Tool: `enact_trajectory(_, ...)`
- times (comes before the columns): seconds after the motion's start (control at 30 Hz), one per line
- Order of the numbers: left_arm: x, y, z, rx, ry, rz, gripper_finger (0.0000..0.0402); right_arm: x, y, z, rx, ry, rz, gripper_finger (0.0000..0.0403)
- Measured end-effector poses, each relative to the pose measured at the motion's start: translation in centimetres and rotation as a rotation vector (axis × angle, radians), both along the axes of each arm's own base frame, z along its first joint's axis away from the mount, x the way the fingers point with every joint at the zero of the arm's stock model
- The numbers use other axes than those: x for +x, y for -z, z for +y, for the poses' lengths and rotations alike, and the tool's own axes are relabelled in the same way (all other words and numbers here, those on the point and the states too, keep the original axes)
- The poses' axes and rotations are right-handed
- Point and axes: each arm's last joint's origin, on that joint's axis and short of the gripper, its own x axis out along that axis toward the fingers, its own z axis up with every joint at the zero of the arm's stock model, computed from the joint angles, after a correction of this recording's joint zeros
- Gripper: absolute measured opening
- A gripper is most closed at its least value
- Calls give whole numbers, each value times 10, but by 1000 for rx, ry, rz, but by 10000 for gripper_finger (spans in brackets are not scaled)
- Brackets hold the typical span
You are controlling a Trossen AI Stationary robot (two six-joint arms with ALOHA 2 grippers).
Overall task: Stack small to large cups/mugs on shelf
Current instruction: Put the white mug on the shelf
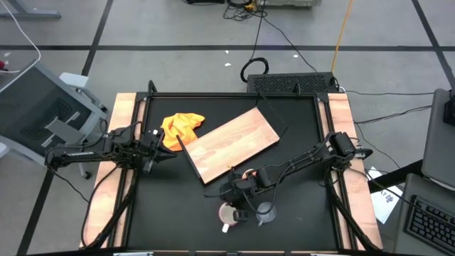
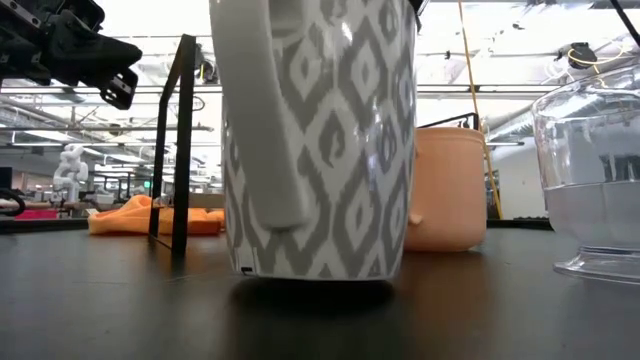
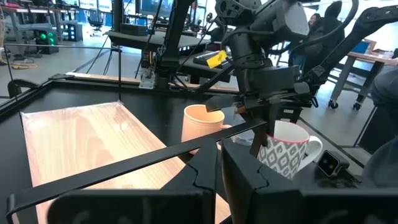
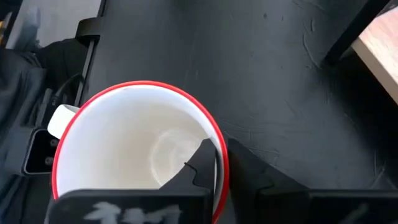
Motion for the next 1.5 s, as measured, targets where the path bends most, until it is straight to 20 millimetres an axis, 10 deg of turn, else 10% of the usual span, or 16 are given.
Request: enact_trajectory(1.5,0,2,0,53,-6,5,26,-23,-127,-85,-309,-264,-275,10)
